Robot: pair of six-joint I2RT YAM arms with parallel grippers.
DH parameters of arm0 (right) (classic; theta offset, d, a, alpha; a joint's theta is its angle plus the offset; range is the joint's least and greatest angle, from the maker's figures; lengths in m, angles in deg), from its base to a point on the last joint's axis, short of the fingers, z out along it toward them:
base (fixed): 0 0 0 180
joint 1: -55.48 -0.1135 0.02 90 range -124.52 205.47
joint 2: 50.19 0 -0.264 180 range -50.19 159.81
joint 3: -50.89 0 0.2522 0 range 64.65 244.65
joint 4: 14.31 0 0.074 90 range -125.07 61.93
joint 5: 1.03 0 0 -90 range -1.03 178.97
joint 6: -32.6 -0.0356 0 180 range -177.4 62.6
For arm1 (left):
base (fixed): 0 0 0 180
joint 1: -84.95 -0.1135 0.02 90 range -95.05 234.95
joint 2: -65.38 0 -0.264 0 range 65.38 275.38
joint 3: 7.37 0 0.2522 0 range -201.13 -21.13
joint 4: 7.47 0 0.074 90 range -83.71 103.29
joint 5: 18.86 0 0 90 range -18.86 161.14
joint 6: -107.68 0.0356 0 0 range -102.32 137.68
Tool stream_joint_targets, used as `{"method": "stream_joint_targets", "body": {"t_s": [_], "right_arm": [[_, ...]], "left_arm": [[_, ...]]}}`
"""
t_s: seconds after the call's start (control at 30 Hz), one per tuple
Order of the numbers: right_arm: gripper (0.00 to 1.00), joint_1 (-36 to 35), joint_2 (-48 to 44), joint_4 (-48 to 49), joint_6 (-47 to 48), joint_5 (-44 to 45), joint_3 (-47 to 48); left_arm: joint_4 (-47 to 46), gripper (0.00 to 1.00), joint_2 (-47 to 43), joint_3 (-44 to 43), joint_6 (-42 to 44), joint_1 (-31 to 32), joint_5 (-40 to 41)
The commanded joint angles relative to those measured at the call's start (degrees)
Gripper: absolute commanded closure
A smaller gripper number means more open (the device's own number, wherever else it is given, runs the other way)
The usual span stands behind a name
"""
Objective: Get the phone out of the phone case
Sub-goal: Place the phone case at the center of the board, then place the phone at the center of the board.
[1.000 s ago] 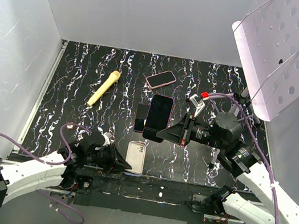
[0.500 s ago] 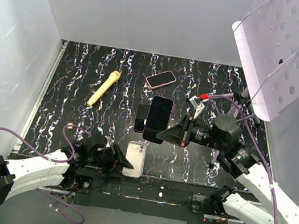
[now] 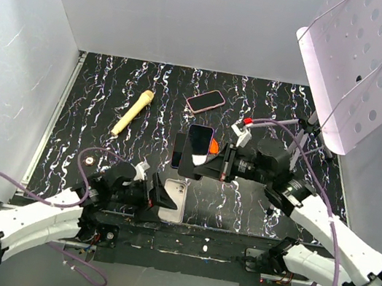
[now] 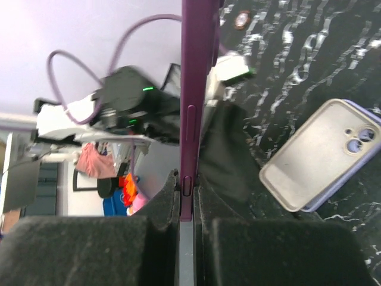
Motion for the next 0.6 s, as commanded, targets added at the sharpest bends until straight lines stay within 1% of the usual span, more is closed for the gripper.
{"method": "stream_joint_targets", "body": {"t_s": [0.0, 0.13, 0.2, 0.27, 0.33, 0.4, 0.47, 0.57], "right_arm": [[0.99, 1.1, 6.5, 1.9, 0.2, 3.9, 3.4], [0.99, 1.3, 17.3, 2.5, 2.5, 4.4, 7.9], [0.99, 1.4, 24.7, 4.6, 2.9, 2.8, 10.2], [0.99, 1.3, 31.0, 6.1, 3.0, 1.2, 13.4], [0.99, 1.1, 37.0, 7.2, 2.4, -0.6, 16.5], [0.99, 0.9, 42.0, 10.8, 0.2, -2.7, 18.2], [0.99, 0.6, 46.5, 14.1, -2.1, -4.3, 19.9], [0.99, -0.2, 52.2, 15.3, -3.0, -5.6, 23.5]], "left_arm": [[8.2, 0.02, -7.1, -6.9, 9.7, 0.1, 2.4], [11.5, 0.02, -7.6, -13.4, 14.2, 0.1, 1.5], [12.9, 0.02, -7.0, -15.8, 15.0, 0.1, 0.0], [15.6, 0.02, -7.1, -18.3, 17.6, -0.1, 0.5], [19.4, 0.02, -8.1, -21.8, 21.2, 0.0, 3.5], [23.5, 0.02, -8.6, -26.3, 26.2, -0.2, 8.0], [27.1, 0.02, -7.7, -31.6, 30.8, -0.1, 14.1], [31.2, 0.02, -5.9, -39.3, 36.7, -0.2, 20.6]]}}
